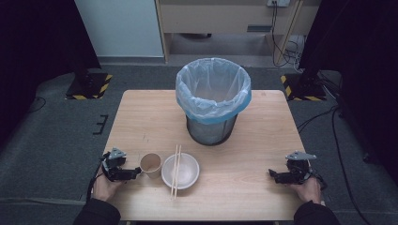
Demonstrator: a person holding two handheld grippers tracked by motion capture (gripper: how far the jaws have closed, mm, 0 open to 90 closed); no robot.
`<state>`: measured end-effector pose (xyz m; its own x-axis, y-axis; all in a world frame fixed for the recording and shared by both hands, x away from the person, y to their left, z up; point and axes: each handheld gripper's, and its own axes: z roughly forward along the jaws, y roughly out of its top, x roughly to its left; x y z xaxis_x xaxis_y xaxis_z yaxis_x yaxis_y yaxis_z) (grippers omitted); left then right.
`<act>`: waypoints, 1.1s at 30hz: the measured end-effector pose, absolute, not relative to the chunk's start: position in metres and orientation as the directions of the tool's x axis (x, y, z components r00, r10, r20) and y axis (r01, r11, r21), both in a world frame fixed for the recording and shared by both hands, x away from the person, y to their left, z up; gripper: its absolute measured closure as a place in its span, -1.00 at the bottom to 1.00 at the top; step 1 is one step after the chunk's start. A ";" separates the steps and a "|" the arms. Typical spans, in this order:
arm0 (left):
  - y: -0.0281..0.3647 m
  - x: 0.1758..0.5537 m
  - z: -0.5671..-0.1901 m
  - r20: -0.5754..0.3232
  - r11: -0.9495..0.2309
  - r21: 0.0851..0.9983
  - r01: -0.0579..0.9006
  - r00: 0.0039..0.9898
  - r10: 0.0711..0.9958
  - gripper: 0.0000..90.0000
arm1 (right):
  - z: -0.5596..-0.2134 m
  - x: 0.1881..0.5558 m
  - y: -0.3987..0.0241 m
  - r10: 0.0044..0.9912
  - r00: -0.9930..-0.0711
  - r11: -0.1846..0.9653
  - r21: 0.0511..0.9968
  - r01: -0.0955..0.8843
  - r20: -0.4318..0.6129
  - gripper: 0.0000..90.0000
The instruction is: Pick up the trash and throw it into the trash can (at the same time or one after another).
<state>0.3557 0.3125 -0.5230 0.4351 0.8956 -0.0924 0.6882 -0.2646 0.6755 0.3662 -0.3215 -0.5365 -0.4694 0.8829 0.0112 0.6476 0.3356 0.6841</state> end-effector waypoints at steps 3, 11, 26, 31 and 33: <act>0.317 0.351 -0.513 -0.121 -0.197 0.709 0.677 0.392 0.912 -0.67 | -0.536 0.366 -0.321 0.887 -0.463 0.334 0.678 0.655 0.011 -0.99; 0.334 0.340 -0.485 -0.139 -0.081 0.806 0.586 0.321 0.937 -0.67 | -0.535 0.366 -0.319 0.887 -0.462 0.340 0.665 0.665 0.008 -0.99; 0.325 0.330 -0.446 -0.196 0.041 0.901 0.432 0.321 0.926 -0.59 | -0.533 0.365 -0.317 0.889 -0.458 0.344 0.647 0.680 0.009 -0.99; 0.309 0.333 -0.446 -0.192 0.017 0.898 0.439 0.357 0.914 -0.54 | -0.533 0.365 -0.317 0.888 -0.459 0.348 0.644 0.682 0.006 -0.99; 0.301 0.335 -0.447 -0.181 -0.008 0.895 0.446 0.379 0.908 -0.51 | -0.532 0.365 -0.317 0.888 -0.460 0.349 0.639 0.685 0.008 -0.99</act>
<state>0.3353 0.3011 -0.4468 0.3791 0.9075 -0.1808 0.4455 -0.0078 0.8952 0.3653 -0.3169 -0.5321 -0.4599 0.8879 0.0082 0.6851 0.3490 0.6394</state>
